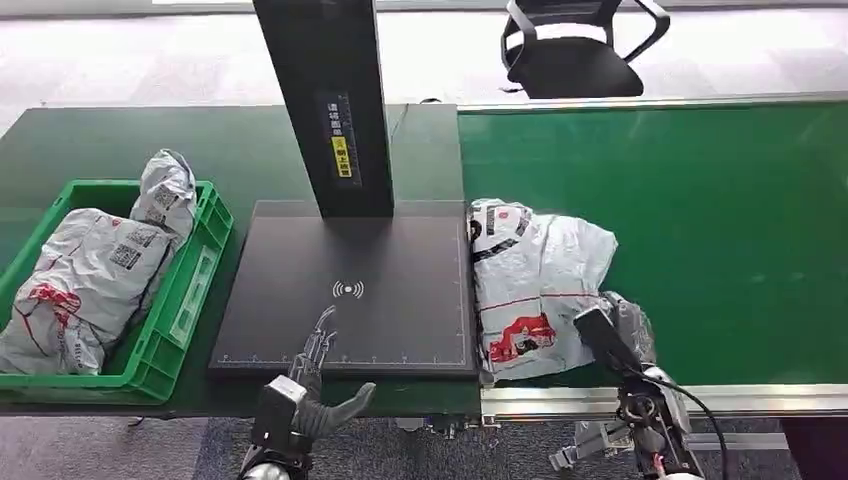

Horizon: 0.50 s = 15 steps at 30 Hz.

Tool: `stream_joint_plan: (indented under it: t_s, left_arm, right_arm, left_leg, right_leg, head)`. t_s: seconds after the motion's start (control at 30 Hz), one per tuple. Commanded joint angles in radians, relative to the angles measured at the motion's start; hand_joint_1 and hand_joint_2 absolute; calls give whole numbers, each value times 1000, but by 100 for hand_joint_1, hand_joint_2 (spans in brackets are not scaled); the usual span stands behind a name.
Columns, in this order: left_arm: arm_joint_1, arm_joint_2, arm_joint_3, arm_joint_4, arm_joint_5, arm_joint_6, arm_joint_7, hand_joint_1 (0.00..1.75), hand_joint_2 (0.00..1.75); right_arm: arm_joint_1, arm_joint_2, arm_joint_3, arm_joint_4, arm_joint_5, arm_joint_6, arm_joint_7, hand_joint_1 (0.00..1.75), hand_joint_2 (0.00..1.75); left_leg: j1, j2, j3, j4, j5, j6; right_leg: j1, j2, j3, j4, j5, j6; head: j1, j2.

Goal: Moved the parcel from conveyor to table for the left to box.

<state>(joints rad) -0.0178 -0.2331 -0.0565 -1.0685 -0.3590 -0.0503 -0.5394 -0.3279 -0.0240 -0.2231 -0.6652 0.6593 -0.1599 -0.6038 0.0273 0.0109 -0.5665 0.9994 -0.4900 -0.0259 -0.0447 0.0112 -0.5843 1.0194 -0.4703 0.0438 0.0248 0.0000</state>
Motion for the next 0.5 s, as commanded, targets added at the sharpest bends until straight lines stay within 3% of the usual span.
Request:
stream_joint_plan:
  t_s: [0.03,0.33,0.4,0.5]
  left_arm:
    - [0,10,-16,24,-3,5,-1,0,175]
    - [0,10,-16,24,-3,5,-1,0,175]
    - [2,9,-18,23,-4,13,-3,0,175]
    - [15,4,-22,3,-8,34,0,0,175]
  right_arm:
    - [16,44,-92,-128,-37,1,-9,175,175]
    - [16,44,-92,-128,-37,1,-9,175,175]
    - [25,80,-160,-199,-183,-53,-94,175,175]
    - [119,125,-155,-524,-450,-84,-94,175,175]
  left_leg:
    - [0,-1,1,-1,0,2]
    - [0,0,0,-1,0,2]
    - [0,0,0,-1,0,2]
    - [-1,-1,-2,0,0,1]
  right_leg:
    - [1,-1,1,-2,0,-4]
    - [1,-1,0,-1,0,-3]
    - [1,-1,0,-1,0,-4]
    - [0,-1,-2,1,-1,-3]
  head:
    - [0,0]
    - [0,0]
    - [0,0]
    - [0,0]
